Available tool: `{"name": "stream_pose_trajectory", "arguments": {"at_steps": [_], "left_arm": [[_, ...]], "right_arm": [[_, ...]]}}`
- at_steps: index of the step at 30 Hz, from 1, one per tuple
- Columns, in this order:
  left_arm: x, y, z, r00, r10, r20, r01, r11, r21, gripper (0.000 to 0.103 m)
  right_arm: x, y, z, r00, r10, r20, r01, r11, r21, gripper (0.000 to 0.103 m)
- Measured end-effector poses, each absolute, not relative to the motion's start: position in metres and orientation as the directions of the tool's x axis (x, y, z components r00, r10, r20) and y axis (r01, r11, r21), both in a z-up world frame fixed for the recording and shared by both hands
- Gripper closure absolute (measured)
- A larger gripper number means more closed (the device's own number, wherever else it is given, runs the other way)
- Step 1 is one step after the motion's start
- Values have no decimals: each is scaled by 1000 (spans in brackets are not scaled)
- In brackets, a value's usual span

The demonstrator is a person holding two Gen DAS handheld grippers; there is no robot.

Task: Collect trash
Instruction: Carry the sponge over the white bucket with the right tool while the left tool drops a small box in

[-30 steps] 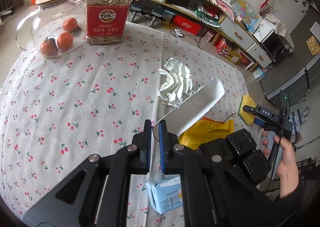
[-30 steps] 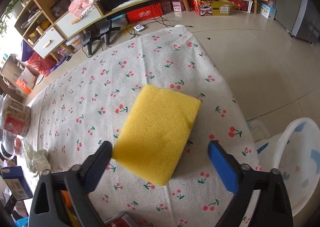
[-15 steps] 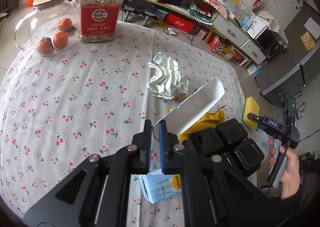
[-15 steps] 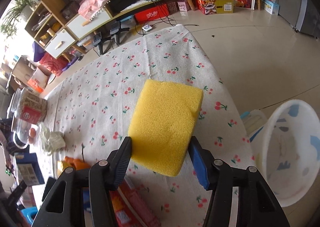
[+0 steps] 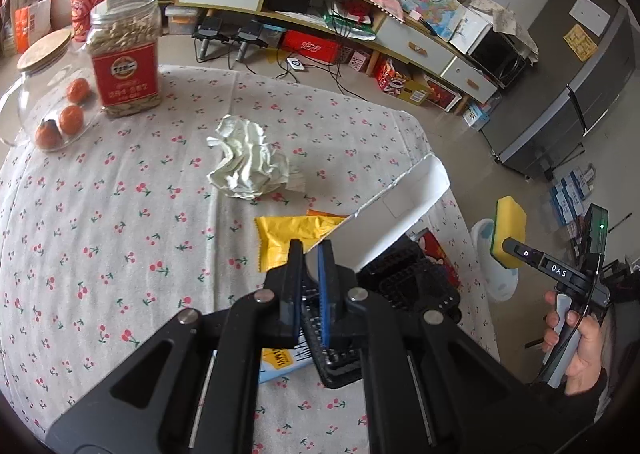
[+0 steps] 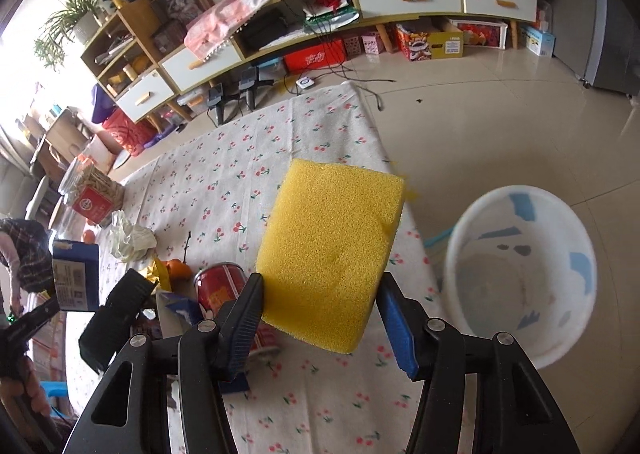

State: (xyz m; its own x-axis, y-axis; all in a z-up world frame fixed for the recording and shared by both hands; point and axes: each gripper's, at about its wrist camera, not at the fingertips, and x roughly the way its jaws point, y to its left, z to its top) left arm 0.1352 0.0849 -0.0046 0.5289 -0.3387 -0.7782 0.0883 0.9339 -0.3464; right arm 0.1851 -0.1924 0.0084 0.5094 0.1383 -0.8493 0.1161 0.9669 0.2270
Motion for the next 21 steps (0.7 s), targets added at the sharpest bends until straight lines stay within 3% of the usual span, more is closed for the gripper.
{"name": "stream_pose_trajectory", "arguments": {"at_steps": [10, 21], "left_arm": [[143, 4, 10, 486, -388, -783, 238, 921, -308, 95], [157, -70, 18, 493, -358, -793, 304, 925, -228, 95]], "right_arm": [[142, -255, 10, 524, 95, -846, 183, 958, 221, 45], [118, -311, 17, 559, 99, -823, 267, 919, 291, 45]]}}
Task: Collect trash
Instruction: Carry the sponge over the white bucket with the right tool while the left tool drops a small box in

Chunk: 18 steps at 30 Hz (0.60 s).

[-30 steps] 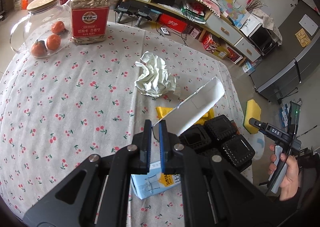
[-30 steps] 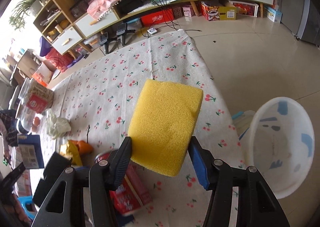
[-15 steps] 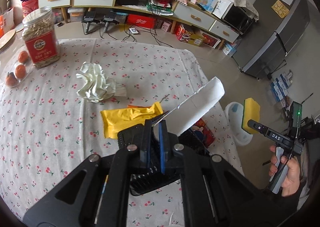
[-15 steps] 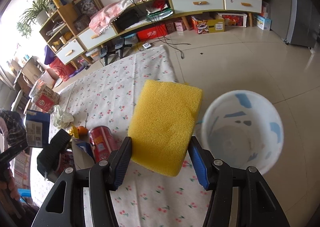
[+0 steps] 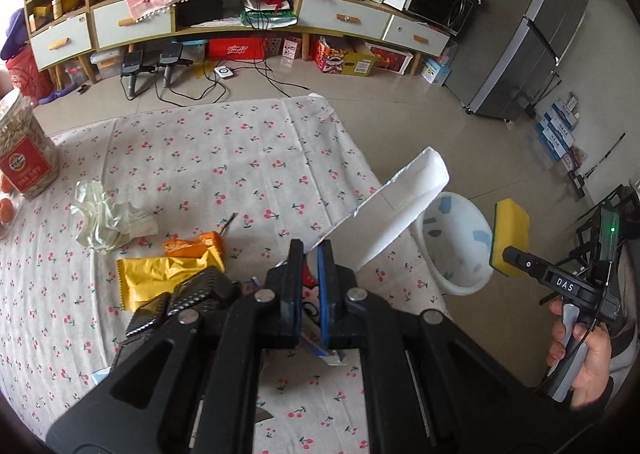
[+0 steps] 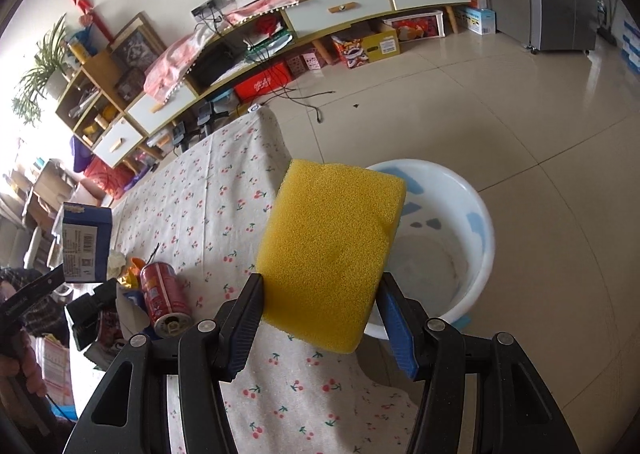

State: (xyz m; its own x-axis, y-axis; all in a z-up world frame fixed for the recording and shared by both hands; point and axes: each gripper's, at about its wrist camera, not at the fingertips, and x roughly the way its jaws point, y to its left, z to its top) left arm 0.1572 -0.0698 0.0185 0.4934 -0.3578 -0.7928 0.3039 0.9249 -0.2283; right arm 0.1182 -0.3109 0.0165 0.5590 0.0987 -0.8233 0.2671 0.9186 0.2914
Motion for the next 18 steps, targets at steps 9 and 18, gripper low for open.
{"name": "stream_pose_trajectory", "arguments": {"at_steps": [9, 18], "left_arm": [[167, -169, -16, 388, -385, -837, 391, 892, -229, 95], [169, -239, -43, 330, -416, -847, 435, 864, -255, 95]], "right_arm": [[105, -339, 16, 567, 59, -821, 336, 894, 297, 45], [84, -381, 3, 547, 21, -837, 433, 848, 304, 45]]}}
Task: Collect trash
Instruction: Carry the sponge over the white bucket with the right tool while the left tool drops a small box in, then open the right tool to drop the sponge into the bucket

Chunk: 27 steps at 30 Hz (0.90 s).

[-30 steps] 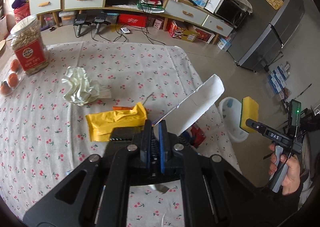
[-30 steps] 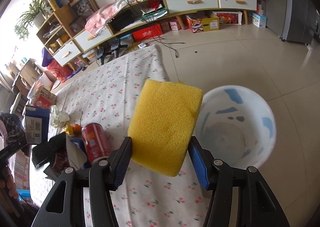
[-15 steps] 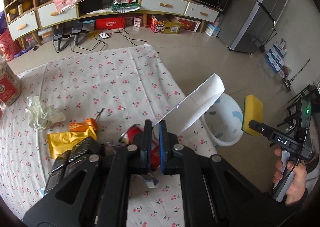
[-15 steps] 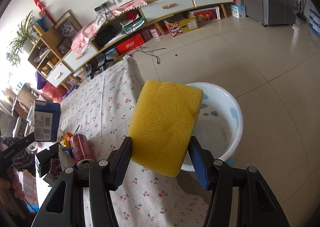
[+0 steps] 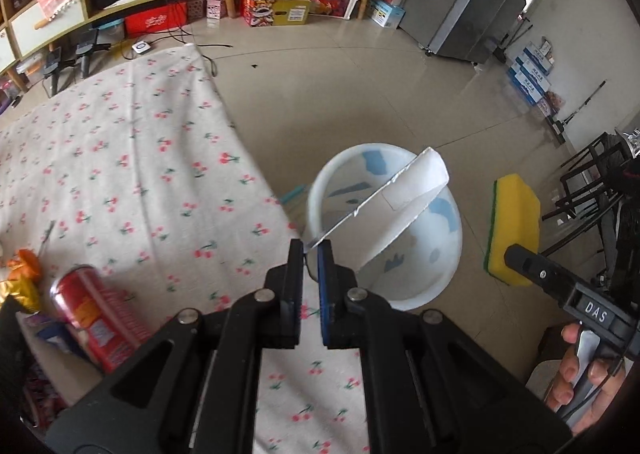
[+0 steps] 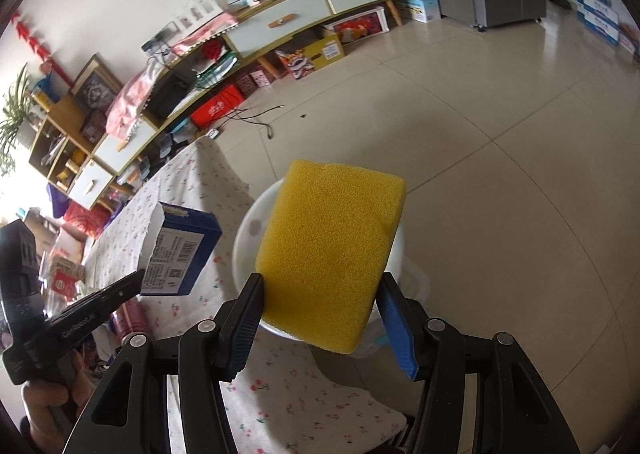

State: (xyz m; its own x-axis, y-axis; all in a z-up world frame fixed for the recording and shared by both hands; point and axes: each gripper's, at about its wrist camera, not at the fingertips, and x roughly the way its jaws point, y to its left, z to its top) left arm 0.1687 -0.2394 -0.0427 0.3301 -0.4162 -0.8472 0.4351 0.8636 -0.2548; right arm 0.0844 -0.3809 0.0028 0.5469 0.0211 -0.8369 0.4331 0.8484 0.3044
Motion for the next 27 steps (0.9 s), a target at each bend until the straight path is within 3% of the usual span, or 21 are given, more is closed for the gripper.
{"name": "stream_pose_trajectory", "arguments": {"at_steps": [4, 9, 13, 17, 24, 27], "left_arm": [[173, -257, -49, 308, -446, -840, 438, 851, -291, 95], [175, -262, -54, 281, -487, -827, 416, 838, -352, 87], [170, -263, -55, 283, -487, -826, 417, 838, -351, 67], [171, -258, -52, 287, -471, -834, 410, 847, -337, 61], [162, -234, -38, 365, -397, -842, 413, 879, -236, 26], [159, -221, -32, 397, -348, -849, 406, 896, -178, 22]], "right_arm": [[80, -394, -2, 540, 16, -842, 456, 835, 309, 45], [79, -401, -3, 539, 20, -842, 461, 829, 315, 45], [82, -403, -4, 538, 27, -843, 457, 831, 319, 45], [84, -400, -6, 529, 32, -848, 451, 836, 313, 45], [93, -392, -11, 504, 36, -863, 442, 848, 294, 45], [100, -389, -14, 494, 46, -868, 435, 851, 293, 44]]}}
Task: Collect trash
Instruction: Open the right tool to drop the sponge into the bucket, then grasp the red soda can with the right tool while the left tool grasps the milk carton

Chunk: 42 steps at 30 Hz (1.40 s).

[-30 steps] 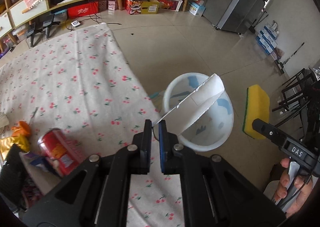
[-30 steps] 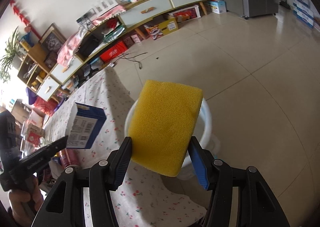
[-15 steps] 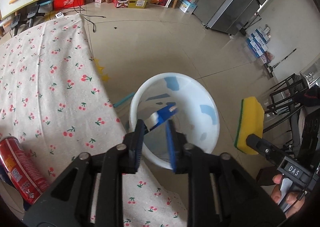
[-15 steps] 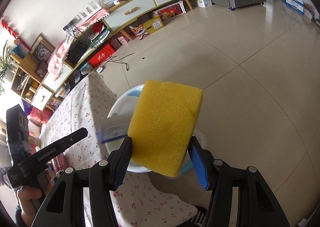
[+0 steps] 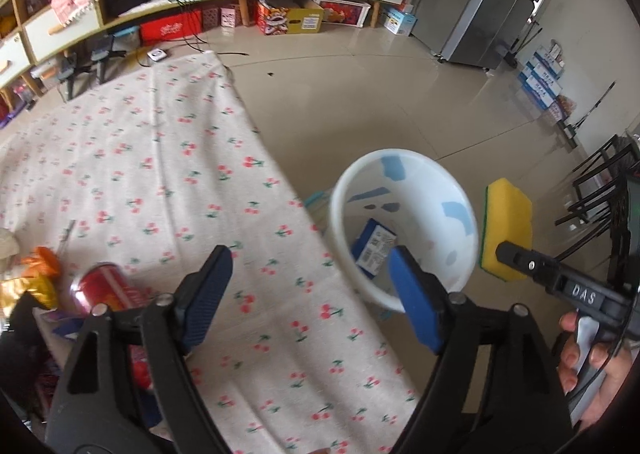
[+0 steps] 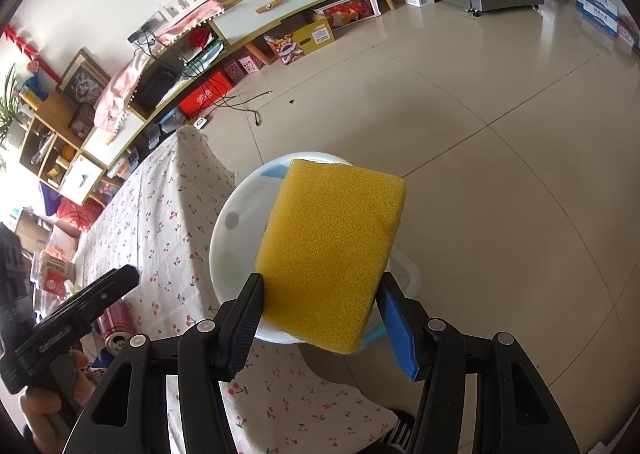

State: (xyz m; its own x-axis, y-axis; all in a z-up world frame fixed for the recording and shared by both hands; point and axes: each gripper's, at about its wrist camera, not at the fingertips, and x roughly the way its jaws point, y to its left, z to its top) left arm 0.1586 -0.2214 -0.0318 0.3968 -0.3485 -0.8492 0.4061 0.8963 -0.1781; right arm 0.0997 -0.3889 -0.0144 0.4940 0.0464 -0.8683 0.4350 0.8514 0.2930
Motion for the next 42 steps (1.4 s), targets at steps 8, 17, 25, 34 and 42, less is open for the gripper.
{"name": "stream_pose_trajectory", "arguments": {"at_steps": [8, 17, 25, 34, 42], "left_arm": [[152, -177, -12, 464, -287, -838, 384, 918, -102, 19], [143, -127, 10, 510, -289, -810, 349, 930, -113, 19], [141, -86, 18, 530, -271, -803, 314, 943, -111, 18], [136, -32, 22, 550, -242, -799, 254, 960, -115, 18], [131, 20, 16, 559, -216, -800, 185, 974, -133, 18]], "right_arm": [[124, -374, -25, 470, 64, -880, 415, 864, 284, 42], [137, -367, -26, 489, 121, -864, 422, 834, 356, 24], [130, -353, -13, 490, 76, -868, 407, 861, 305, 23], [126, -319, -1, 486, 54, -872, 331, 912, 241, 21], [137, -281, 0, 473, 70, -879, 267, 939, 218, 21]]}}
